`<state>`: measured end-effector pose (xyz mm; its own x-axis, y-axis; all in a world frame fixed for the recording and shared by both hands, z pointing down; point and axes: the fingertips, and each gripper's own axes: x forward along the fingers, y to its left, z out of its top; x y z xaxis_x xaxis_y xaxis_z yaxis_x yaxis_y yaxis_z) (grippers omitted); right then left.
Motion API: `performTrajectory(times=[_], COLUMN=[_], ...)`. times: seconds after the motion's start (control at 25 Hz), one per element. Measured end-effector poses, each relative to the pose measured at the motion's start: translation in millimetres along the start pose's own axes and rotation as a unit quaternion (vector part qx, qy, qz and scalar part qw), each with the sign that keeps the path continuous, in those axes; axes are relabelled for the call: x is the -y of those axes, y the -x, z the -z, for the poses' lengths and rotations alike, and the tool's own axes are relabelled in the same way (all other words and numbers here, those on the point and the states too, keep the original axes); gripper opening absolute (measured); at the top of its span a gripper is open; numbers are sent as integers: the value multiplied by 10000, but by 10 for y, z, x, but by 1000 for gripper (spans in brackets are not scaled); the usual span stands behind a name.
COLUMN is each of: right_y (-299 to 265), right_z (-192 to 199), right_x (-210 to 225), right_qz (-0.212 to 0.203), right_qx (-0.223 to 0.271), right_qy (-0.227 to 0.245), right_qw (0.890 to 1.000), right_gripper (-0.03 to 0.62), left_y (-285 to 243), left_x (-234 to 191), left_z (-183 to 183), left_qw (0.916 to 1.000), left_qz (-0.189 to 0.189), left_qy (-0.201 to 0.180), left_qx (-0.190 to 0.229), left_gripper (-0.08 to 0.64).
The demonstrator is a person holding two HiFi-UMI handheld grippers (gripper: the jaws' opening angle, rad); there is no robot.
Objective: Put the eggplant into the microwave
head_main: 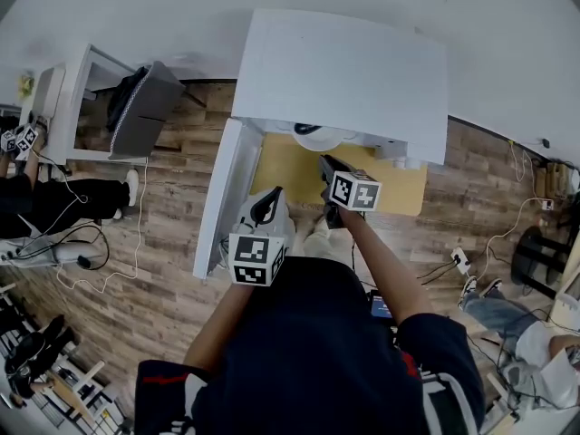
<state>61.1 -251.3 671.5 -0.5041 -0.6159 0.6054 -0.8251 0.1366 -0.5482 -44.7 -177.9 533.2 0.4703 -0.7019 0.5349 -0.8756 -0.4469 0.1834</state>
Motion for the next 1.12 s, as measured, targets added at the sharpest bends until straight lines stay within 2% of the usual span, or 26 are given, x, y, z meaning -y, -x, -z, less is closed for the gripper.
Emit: performTrajectory(times=[0.32,1.12], right_y=[-80,-266], right_z=[-25,-145], right_x=[-39,10], right_qz=[203,560], right_qx=[-28,-57], right_qy=[396,708], right_qw=[9990,9959], right_gripper=[40,20], left_y=[23,52], left_x=[-67,-163], left_z=[-1,63], left_qw=[10000,9999], left_qz=[-43,-69], left_qy=[37,-10], left_qx=[-13,-82], left_gripper=[17,17])
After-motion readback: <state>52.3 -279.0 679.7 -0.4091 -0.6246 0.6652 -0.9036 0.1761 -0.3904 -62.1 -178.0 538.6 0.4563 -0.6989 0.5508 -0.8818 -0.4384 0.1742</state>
